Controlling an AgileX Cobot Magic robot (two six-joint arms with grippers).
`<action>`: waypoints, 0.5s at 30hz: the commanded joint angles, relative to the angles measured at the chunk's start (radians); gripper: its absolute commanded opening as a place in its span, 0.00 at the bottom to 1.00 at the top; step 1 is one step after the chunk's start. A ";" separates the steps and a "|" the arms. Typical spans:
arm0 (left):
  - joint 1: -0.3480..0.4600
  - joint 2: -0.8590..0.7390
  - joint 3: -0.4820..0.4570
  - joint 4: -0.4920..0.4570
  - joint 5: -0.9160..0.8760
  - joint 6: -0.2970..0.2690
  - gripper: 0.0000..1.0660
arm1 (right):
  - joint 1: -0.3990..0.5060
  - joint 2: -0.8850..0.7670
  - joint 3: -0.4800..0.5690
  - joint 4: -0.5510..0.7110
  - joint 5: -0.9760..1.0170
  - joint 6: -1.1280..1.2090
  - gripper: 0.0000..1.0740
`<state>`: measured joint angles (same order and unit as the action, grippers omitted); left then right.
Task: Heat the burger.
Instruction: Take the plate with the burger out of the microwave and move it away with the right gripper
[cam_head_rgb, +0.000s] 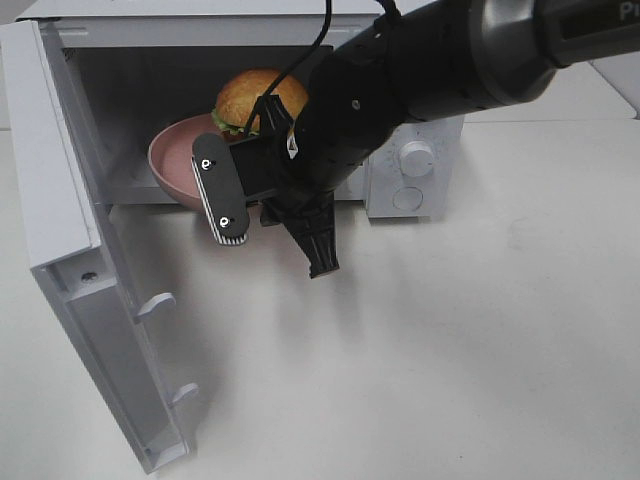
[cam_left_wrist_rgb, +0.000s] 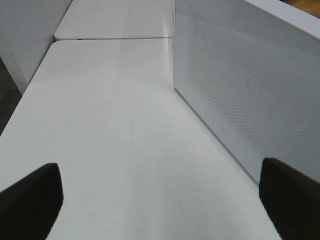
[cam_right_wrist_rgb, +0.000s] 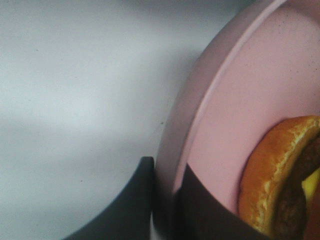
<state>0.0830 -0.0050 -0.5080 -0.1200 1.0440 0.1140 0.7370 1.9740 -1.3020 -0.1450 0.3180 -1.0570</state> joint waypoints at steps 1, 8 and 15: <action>0.001 -0.020 0.006 -0.009 -0.003 -0.007 0.94 | 0.001 -0.058 0.047 -0.027 -0.091 -0.006 0.00; 0.001 -0.020 0.006 -0.009 -0.003 -0.007 0.94 | 0.001 -0.148 0.182 -0.027 -0.163 -0.006 0.00; 0.001 -0.020 0.006 -0.009 -0.003 -0.007 0.94 | 0.001 -0.243 0.299 -0.027 -0.232 -0.013 0.00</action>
<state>0.0830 -0.0050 -0.5080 -0.1200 1.0440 0.1140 0.7390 1.7600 -0.9990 -0.1470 0.1650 -1.0580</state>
